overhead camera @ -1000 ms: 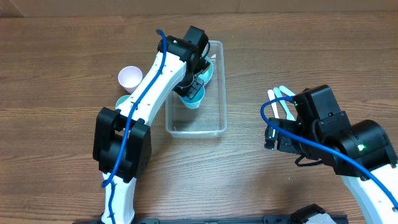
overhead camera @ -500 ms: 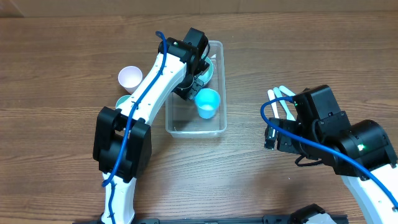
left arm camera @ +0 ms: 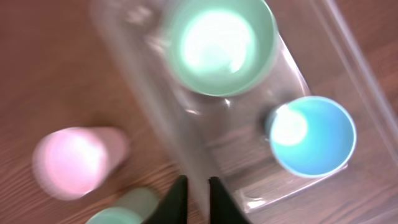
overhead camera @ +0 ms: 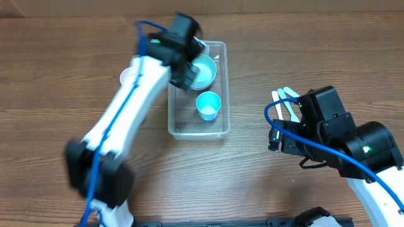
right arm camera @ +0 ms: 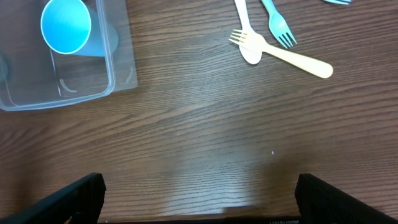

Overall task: Pack container
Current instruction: 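Place the light blue cup upright in the container and release, then grasp the pink cup with the left gripper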

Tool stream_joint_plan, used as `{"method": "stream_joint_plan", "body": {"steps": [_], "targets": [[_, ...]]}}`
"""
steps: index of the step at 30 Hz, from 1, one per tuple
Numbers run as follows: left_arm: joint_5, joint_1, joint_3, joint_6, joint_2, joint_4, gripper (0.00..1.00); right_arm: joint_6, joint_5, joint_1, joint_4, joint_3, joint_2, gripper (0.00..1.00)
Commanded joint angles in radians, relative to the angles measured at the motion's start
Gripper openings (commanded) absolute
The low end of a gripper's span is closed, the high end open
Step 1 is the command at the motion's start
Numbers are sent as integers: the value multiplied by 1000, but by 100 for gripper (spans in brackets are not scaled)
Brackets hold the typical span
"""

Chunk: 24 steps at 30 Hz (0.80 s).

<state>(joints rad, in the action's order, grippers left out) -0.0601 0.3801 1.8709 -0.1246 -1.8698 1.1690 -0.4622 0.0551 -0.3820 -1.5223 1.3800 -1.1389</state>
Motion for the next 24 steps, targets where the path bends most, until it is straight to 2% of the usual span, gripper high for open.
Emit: {"method": "stream_joint_plan", "body": {"steps": [1,4,6,11,13,17,24], "targets": [[60,-207,12,31,140,15,18,6,2,-4,3,2,-1,100],[112,-385,-5,-53,148,62,24,6,2,-4,3,2,0,100],[89,-433,-57,-102,148,43,28,6,2,-4,3,2,0,100],[139,-492,-343,-161,145,-250,50,6,2,-4,3,2,0,100],[139,-492,-406,-160,138,-330,54,6,2,-4,3,2,0,100],[143,-492,-528,-159,123,-503,58,6,2,-4,2,2,-1,100],[237,-490,-552,-156,-32,-611,60,6,2,-4,2,2,-1,100]]}}
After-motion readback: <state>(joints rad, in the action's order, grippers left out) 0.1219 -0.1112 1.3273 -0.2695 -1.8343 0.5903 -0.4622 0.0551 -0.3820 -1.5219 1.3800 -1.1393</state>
